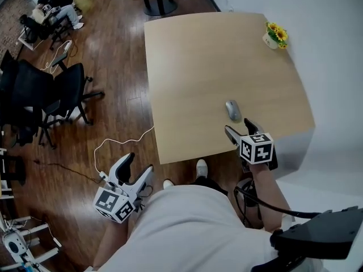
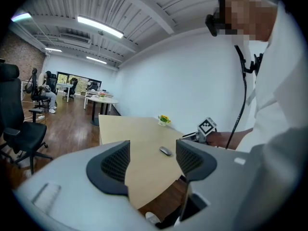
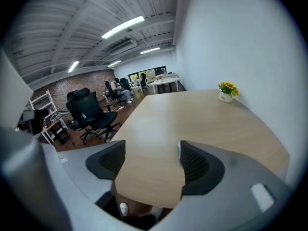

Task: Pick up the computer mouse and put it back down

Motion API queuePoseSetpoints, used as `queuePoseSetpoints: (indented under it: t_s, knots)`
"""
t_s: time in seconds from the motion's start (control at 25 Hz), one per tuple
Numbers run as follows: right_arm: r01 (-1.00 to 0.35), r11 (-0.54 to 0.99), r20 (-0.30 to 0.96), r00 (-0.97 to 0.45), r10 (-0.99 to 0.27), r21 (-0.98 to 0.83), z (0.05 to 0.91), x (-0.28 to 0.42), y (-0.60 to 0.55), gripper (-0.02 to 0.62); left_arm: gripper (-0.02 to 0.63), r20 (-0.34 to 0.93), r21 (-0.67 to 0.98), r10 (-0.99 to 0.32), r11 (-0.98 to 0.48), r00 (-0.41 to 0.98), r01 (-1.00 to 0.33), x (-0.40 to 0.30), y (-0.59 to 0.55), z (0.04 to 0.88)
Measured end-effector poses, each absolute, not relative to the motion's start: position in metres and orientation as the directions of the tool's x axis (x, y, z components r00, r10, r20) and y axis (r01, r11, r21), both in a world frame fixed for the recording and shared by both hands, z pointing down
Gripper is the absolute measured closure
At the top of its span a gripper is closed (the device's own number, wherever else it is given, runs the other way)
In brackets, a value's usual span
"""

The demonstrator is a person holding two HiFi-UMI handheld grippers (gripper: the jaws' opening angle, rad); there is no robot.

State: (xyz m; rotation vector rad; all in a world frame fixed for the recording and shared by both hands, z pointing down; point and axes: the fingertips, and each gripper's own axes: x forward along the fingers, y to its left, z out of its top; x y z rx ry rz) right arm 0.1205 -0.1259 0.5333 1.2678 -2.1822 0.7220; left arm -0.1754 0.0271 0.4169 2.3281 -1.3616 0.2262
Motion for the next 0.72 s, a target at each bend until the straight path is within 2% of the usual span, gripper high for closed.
queuePoseSetpoints:
  t_s: [0.32,0.72]
  knots:
    - [-0.87,0.463,0.586,-0.467,-0.662,-0.17,0.445,0.092,-0.039,0.232,0.325,0.319,0.293,-0.754,-0.498,0.574,-0.816,-0.187,0.049,0.419]
    - [-0.896,0.413,0.611,-0.419,-0.672,-0.161,0.445,0.087,0.013,0.232,0.325,0.295,0.303,-0.713,-0.561,0.636,-0.77,-0.19,0.072,0.425]
